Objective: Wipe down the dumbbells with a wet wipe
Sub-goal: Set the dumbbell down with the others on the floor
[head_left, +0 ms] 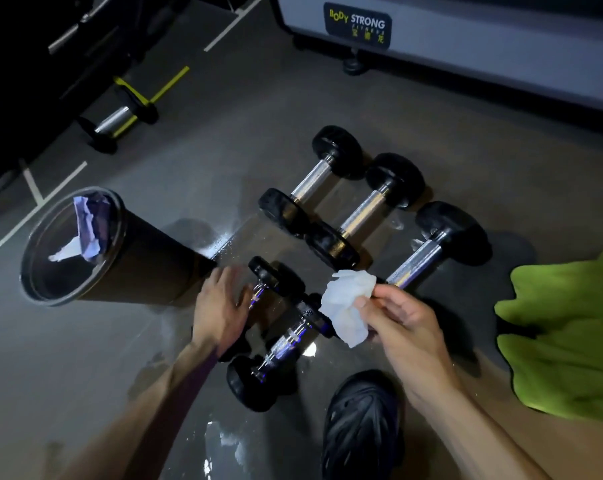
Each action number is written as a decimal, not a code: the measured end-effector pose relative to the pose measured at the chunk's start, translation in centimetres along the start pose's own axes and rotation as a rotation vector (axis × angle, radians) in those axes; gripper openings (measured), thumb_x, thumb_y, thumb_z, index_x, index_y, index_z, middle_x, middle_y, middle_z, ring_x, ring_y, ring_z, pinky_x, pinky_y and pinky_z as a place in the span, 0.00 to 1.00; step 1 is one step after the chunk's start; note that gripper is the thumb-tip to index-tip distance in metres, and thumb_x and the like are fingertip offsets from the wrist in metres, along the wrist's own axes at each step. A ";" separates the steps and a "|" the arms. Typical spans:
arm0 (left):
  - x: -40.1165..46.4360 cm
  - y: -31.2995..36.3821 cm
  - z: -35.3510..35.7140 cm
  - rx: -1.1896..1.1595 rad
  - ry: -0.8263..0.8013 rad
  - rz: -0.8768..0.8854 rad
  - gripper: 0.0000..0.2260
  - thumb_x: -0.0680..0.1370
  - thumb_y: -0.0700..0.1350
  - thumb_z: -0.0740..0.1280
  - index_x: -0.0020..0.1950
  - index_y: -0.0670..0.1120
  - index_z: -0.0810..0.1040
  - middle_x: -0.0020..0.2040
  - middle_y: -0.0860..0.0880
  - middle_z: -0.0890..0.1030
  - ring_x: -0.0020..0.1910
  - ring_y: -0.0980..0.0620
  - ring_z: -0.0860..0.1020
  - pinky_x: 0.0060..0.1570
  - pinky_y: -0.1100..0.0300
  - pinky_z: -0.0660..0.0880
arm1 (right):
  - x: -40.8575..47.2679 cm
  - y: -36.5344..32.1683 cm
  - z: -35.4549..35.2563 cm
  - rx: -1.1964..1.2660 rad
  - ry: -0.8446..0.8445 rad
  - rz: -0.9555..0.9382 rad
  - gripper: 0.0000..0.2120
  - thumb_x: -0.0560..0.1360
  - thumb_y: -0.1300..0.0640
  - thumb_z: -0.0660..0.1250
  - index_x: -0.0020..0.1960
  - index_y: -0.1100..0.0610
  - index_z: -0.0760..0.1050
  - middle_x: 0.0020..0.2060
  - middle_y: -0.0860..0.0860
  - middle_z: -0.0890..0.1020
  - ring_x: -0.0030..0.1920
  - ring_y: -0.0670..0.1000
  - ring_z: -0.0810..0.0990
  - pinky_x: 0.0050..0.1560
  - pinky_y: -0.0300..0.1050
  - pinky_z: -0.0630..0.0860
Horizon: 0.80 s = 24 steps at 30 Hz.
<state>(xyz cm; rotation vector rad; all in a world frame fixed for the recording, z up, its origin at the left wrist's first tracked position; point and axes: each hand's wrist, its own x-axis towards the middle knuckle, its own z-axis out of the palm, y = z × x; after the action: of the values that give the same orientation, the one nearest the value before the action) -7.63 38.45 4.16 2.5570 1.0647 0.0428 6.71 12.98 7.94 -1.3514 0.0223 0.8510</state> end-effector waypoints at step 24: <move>-7.0 1.1 -14.6 -0.639 0.275 -0.048 0.07 0.77 0.42 0.78 0.46 0.43 0.81 0.34 0.54 0.83 0.33 0.63 0.79 0.38 0.67 0.74 | -6.8 -8.2 9.2 0.201 -0.229 0.163 0.07 0.82 0.55 0.66 0.52 0.60 0.78 0.36 0.55 0.79 0.37 0.54 0.85 0.37 0.47 0.85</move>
<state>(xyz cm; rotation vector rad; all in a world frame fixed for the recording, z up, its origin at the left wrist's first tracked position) -14.35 37.60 18.88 1.9766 0.9992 0.6310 2.20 17.47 20.48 -1.0687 0.0391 1.1074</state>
